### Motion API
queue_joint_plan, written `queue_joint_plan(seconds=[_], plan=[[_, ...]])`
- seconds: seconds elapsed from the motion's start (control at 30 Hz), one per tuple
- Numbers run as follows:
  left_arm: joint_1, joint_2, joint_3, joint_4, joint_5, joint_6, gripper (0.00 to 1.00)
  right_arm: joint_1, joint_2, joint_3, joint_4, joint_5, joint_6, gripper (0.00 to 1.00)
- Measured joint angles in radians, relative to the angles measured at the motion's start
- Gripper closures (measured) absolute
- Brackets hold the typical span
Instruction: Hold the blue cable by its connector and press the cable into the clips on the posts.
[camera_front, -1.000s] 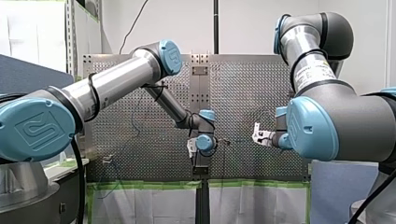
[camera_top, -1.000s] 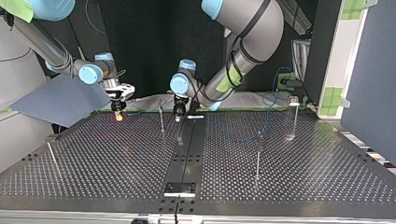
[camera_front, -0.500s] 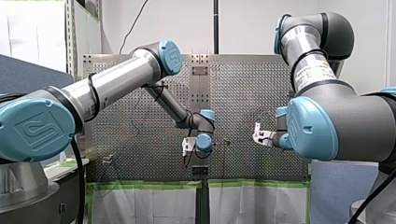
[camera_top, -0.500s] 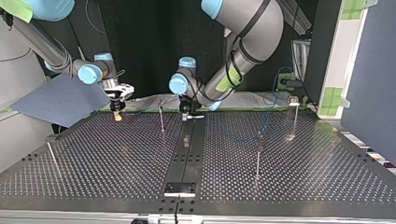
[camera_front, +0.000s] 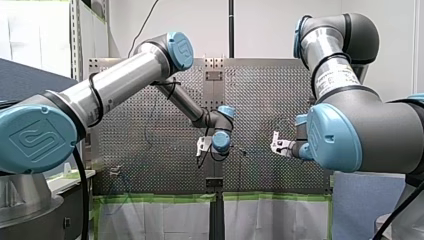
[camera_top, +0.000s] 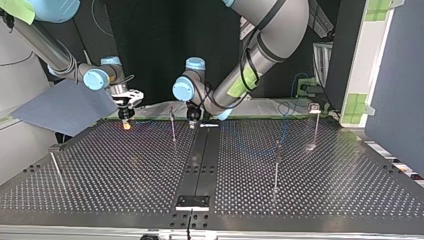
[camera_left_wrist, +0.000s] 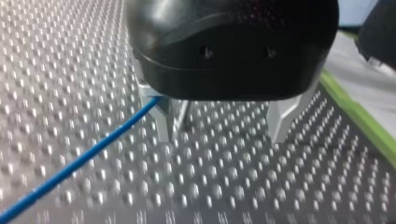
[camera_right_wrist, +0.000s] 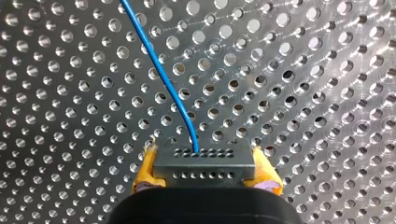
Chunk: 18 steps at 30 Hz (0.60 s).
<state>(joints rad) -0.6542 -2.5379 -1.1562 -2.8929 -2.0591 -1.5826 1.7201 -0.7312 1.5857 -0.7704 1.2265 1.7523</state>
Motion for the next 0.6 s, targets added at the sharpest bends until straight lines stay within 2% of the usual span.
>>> queue_joint_plan(seconds=[0.27, 0.6], plan=[[-0.081, 0.006, 0.0, -0.014, -0.051, -0.007, 0.02, -0.001, 0.0, 0.0, 0.0, -0.005, 0.004, 1.0], [-0.167, 0.006, 0.0, -0.023, -0.086, -0.023, 0.02, -0.003, 0.003, 0.0, 0.006, -0.005, 0.005, 1.0]])
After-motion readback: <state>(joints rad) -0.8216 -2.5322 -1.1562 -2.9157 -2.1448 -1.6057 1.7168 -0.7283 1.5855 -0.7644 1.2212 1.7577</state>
